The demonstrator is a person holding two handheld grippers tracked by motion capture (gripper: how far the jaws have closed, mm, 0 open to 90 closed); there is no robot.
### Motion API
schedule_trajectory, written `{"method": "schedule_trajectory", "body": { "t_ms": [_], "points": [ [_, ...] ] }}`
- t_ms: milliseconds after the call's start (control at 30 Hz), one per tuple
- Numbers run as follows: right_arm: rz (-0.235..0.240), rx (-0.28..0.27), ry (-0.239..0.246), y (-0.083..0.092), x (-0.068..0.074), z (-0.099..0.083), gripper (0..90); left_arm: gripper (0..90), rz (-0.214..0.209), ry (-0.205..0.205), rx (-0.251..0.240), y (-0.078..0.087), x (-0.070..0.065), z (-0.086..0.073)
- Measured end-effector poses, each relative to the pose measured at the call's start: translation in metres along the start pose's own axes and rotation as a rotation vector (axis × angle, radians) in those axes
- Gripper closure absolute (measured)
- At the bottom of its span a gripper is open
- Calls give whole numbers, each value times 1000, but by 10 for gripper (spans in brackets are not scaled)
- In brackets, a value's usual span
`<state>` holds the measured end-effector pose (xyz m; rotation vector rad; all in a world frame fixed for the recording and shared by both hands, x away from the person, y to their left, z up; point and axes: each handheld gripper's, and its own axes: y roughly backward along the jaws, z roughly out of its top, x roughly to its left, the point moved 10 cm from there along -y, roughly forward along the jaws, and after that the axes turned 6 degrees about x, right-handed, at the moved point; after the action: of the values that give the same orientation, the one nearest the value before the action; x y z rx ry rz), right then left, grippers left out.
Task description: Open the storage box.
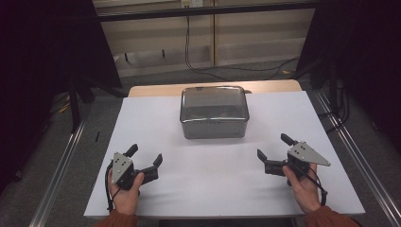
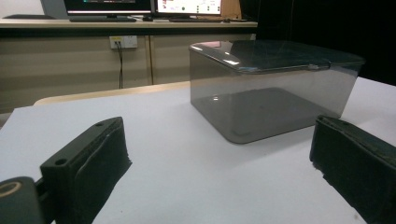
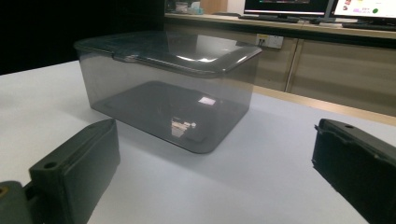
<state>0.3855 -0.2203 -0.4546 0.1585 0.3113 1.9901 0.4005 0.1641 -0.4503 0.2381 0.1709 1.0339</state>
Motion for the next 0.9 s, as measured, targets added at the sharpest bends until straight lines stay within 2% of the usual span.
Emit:
{"method": "schedule_trajectory", "body": {
  "t_ms": [133, 267, 367, 433, 633, 900],
  "points": [
    [29, 7, -5, -8, 6, 2, 1, 40, 1, 0, 3, 0, 0, 0],
    [32, 11, -3, -12, 8, 4, 0, 40, 2, 7, -3, 0, 1, 0],
    [43, 4, 5, -18, 13, 8, 1, 40, 8, 1, 0, 0, 2, 0],
    [58, -7, 6, -21, 16, 12, 0, 40, 1, 13, 0, 0, 1, 0],
    [30, -24, 26, -30, 16, 24, 0, 40, 3, 20, 4, 1, 2, 0],
    [60, -20, 40, -42, 25, 32, 0, 40, 2, 18, 9, 0, 2, -1]
  ]
}}
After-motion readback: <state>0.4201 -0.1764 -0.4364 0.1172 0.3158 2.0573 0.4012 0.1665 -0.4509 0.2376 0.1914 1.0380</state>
